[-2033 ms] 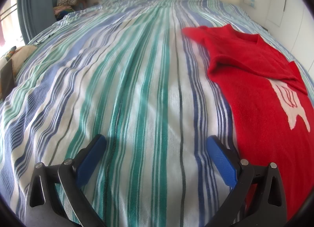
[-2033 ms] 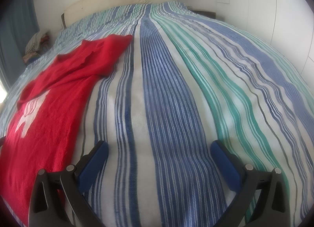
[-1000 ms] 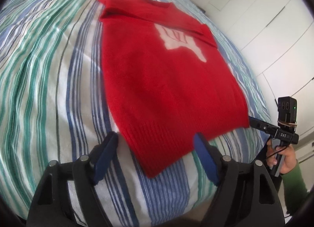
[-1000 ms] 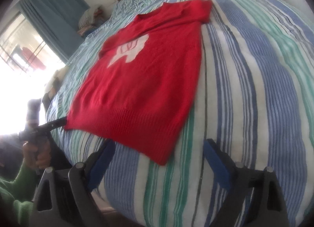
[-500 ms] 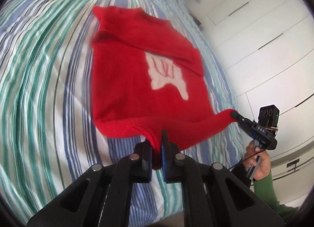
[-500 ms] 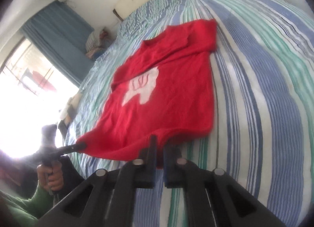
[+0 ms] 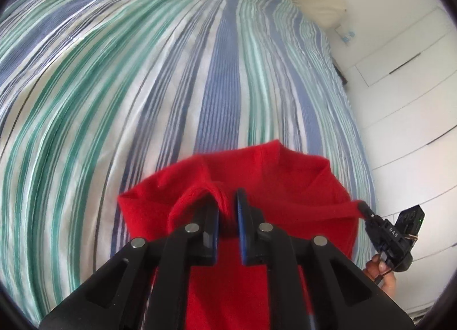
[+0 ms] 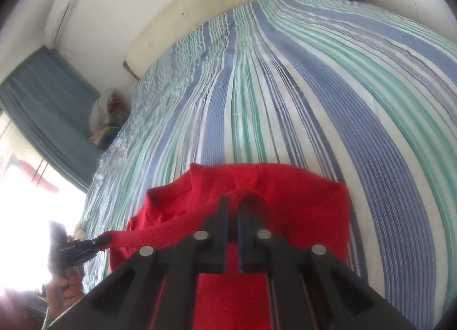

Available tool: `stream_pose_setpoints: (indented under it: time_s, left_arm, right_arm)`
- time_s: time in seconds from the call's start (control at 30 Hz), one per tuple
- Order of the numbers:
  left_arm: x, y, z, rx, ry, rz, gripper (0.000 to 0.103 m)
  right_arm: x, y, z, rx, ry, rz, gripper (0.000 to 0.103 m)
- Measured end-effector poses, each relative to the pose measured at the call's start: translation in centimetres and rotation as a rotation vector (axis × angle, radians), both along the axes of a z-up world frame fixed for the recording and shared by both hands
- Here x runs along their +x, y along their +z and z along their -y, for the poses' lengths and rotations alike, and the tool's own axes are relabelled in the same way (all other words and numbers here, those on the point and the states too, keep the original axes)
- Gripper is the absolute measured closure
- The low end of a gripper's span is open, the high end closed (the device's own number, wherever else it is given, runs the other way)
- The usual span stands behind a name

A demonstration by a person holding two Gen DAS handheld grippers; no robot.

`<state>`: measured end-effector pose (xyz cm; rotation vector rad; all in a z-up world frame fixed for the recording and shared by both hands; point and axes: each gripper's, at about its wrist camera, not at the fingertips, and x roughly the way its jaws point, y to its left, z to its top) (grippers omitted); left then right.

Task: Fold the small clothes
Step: 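Grasp the sweater hem with both grippers and lift it toward the collar, then lay the hem over the collar and open both grippers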

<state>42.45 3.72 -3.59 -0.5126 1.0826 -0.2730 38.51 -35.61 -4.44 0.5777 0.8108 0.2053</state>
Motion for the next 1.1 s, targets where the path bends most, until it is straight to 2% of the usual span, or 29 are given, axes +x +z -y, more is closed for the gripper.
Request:
stream_pose_setpoints:
  time_s: [0.03,0.07,0.1,0.13,0.17,0.2,0.3,0.4,0.47,0.53,0.57,0.6,0.63,0.67,0.7,0.73,0.83,0.9,0.93,1.1]
  left_arm:
    - [0.6,-0.4,0.2,0.018,0.015,-0.006,0.082]
    - [1.0,-0.5,-0.2,0.03,0.032,-0.01,0.06]
    - [1.2,-0.4,-0.6,0.036,0.054,0.0,0.042]
    - [1.0,-0.1,-1.2,0.037,0.075,0.02,0.034]
    - [0.5,0.4,-1.8,0.027,0.083,0.043,0.033]
    - [0.3,0.8,-2.2,0.017,0.083,0.064,0.032]
    - [-2.1,2.0,-2.3,0.027,0.044,0.122,0.03]
    - [-4.6,1.9,-0.2,0.057,-0.085,0.164,0.018]
    - [-5.1,0.6,1.0,0.129,-0.129,0.156,0.018]
    - [-3.4,-1.3,0.9,0.255,-0.063,0.091,0.017]
    - [-2.6,-2.5,-0.4,0.283,0.009,0.031,0.018]
    - [-2.2,-3.5,-2.2,0.254,0.076,-0.019,0.02]
    - [-2.5,-4.0,-4.1,0.184,0.129,-0.045,0.02]
    - [-2.9,-3.9,-5.6,0.127,0.173,-0.049,0.03]
    - [-3.6,-3.4,-6.5,0.114,0.192,-0.046,0.03]
    - [-4.3,-2.7,-6.9,0.127,0.183,-0.03,0.028]
    - [-7.9,-0.3,-6.0,0.236,0.082,0.048,0.025]
    - [-11.4,0.6,-4.6,0.302,0.011,0.098,0.016]
    - [-13.5,0.8,-3.8,0.326,-0.021,0.118,0.013]
    - [-22.0,0.0,0.1,0.358,-0.12,0.161,0.012]
  right_arm:
    - [0.9,-0.6,0.1,0.015,-0.012,-0.005,0.098]
    - [1.5,-1.1,0.4,0.037,-0.02,-0.004,0.095]
    - [1.8,-1.6,0.7,0.057,-0.027,0.001,0.086]
    - [2.2,-1.8,0.8,0.061,-0.042,0.004,0.076]
    - [2.2,-1.8,1.0,0.059,-0.059,0.013,0.054]
    - [1.9,-1.7,1.3,0.062,-0.071,0.031,0.05]
    - [0.6,-0.3,1.2,0.032,-0.035,0.077,0.05]
    - [-1.8,1.4,-1.0,-0.077,0.115,0.131,0.05]
    - [-3.8,1.4,-3.3,-0.124,0.262,0.146,0.05]
    - [-5.4,0.1,-4.9,-0.18,0.352,0.111,0.051]
    - [-6.1,-1.0,-5.2,-0.234,0.355,0.072,0.051]
    - [-6.9,-2.4,-4.9,-0.306,0.331,0.02,0.051]
    - [-7.5,-3.7,-4.3,-0.377,0.287,-0.032,0.054]
    - [-8.3,-4.4,-3.4,-0.407,0.254,-0.057,0.065]
    - [-9.3,-4.4,-2.2,-0.423,0.214,-0.055,0.066]
    - [-10.5,-4.1,-1.4,-0.431,0.178,-0.047,0.066]
    - [-14.1,-2.4,0.2,-0.396,0.146,0.005,0.064]
    - [-16.6,-1.5,0.1,-0.394,0.15,0.036,0.053]
    - [-17.8,-1.3,-0.1,-0.395,0.153,0.054,0.052]
    - [-22.3,-1.9,-2.0,-0.394,0.154,0.094,0.048]
